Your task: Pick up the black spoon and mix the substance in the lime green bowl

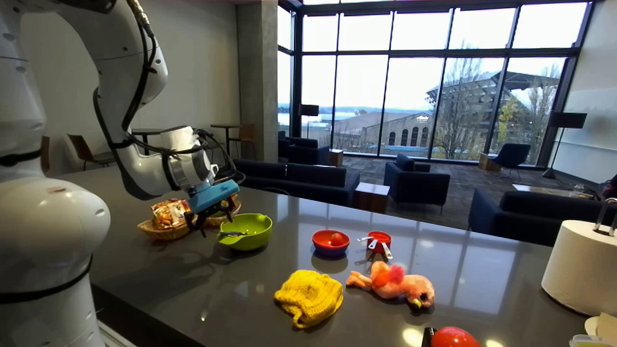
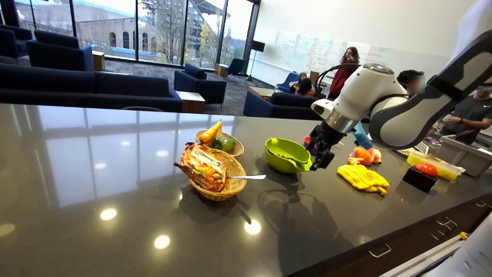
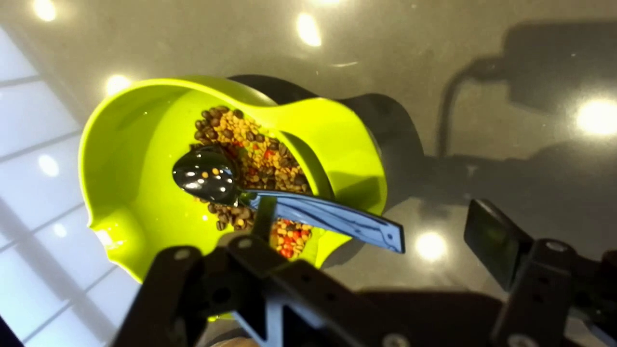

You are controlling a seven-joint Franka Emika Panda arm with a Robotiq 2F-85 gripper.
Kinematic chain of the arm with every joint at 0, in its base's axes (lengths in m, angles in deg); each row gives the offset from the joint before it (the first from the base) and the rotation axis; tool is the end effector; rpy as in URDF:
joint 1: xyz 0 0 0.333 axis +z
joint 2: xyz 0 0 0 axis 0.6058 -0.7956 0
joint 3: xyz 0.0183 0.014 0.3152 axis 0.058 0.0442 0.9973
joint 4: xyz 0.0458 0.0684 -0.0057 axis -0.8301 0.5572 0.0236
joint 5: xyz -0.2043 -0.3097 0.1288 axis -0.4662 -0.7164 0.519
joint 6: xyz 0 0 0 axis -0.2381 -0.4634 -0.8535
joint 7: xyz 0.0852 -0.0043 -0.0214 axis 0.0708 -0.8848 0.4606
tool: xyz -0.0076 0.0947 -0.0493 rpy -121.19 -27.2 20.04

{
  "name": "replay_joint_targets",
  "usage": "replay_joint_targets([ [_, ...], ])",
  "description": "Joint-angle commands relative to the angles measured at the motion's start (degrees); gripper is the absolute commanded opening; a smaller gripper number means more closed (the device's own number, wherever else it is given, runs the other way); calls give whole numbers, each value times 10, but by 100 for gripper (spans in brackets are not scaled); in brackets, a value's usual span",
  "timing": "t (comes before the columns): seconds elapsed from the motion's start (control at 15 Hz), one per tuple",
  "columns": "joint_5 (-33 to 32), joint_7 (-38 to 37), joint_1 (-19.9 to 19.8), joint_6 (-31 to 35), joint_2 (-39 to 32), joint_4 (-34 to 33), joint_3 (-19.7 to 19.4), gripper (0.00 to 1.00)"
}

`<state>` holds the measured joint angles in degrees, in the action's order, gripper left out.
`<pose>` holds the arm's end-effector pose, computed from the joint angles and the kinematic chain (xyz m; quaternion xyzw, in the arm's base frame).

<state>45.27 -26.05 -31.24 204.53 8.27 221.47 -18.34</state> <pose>0.3906 0.0916 0.2583 0.8246 0.5394 0.1250 0.1159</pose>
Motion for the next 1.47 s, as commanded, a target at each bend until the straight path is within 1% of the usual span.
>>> replay_joint_targets([
  [0.0, -130, -105, -23, 6, 0, 2, 3, 100],
  [0.13, -197, -168, -25, 6, -1, 2, 4, 100],
  [0.33, -279, -250, -22, 6, 0, 3, 4, 100],
  [0.53, -350, -318, -20, 4, 2, 2, 3, 100],
  [0.73, -408, -374, -20, 3, 7, 3, 2, 100],
  [1.13, -487, -445, -20, -5, 11, -3, -1, 100],
  [1.4, -510, -466, -18, -9, 7, -19, 0, 100],
])
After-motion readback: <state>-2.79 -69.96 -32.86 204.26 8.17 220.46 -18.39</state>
